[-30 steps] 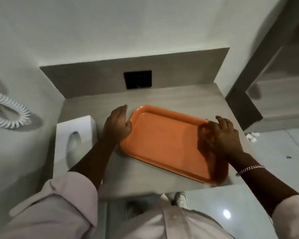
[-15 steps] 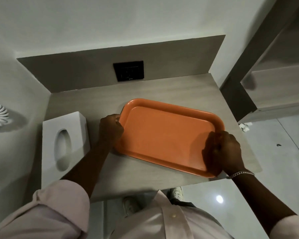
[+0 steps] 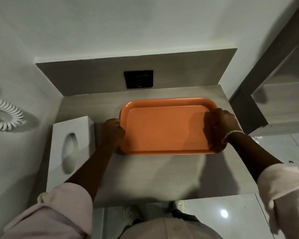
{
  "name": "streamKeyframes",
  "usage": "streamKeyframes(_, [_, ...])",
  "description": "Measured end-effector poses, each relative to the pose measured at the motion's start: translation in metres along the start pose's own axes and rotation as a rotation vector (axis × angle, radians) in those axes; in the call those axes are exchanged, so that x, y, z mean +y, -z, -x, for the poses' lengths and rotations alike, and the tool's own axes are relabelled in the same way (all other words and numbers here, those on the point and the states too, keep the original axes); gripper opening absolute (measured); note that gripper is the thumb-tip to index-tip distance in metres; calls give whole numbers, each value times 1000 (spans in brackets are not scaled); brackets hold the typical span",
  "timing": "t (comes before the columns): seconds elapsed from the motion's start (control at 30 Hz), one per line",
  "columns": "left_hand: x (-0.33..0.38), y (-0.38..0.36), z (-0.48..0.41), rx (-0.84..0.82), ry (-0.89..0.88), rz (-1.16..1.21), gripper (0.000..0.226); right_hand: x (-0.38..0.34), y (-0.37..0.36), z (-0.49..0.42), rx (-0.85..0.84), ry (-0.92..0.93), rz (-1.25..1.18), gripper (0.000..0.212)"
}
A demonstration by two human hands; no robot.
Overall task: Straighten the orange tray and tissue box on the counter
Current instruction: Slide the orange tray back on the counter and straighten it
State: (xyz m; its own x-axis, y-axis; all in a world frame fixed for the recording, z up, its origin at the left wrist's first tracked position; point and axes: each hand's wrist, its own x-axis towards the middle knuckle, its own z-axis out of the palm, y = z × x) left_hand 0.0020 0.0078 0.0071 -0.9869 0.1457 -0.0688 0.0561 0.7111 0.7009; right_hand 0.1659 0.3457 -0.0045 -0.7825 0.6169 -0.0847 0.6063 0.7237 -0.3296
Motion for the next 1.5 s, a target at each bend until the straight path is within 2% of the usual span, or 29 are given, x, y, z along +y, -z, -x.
streamKeyframes(0.13, [-5,-6,-8,-1,24,5,24,-5,-9,-9,-12,-8,14,34])
streamKeyframes(0.3, [-9,-6,-7,-3,-31,-15,22,-3,-13,-3,-30,-34,-13,37])
streamKeyframes(0.4, [-12,-6,-1,-2,-149,-147,9,-8,-9,10,33,-28,-74,42])
streamKeyframes(0.43, [-13,-8,5,1,-203,-233,15,-11,-7,17,75,-13,-84,47])
streamKeyframes(0.5, [-19,-18,26,32,-334,-345,43,-19,-8,42,141,71,-92,59])
streamKeyframes(0.57, [-24,-31,54,67,-561,-418,56,-29,-16,73,173,214,-89,63])
streamKeyframes(0.6, [-26,-38,69,46,-647,-441,59,-33,-22,90,174,264,-84,62])
streamKeyframes(0.67, [-27,-48,93,-67,-708,-469,65,-42,-39,121,139,318,-38,62])
streamKeyframes(0.77, [-28,-58,114,-169,-721,-594,71,-45,-68,150,73,347,52,67])
streamKeyframes(0.93, [-35,-63,122,-195,-659,-696,76,-38,-91,161,45,342,159,74])
streamKeyframes(1.5, [-19,-78,52,-191,-613,-688,80,-56,-84,78,-12,360,177,77])
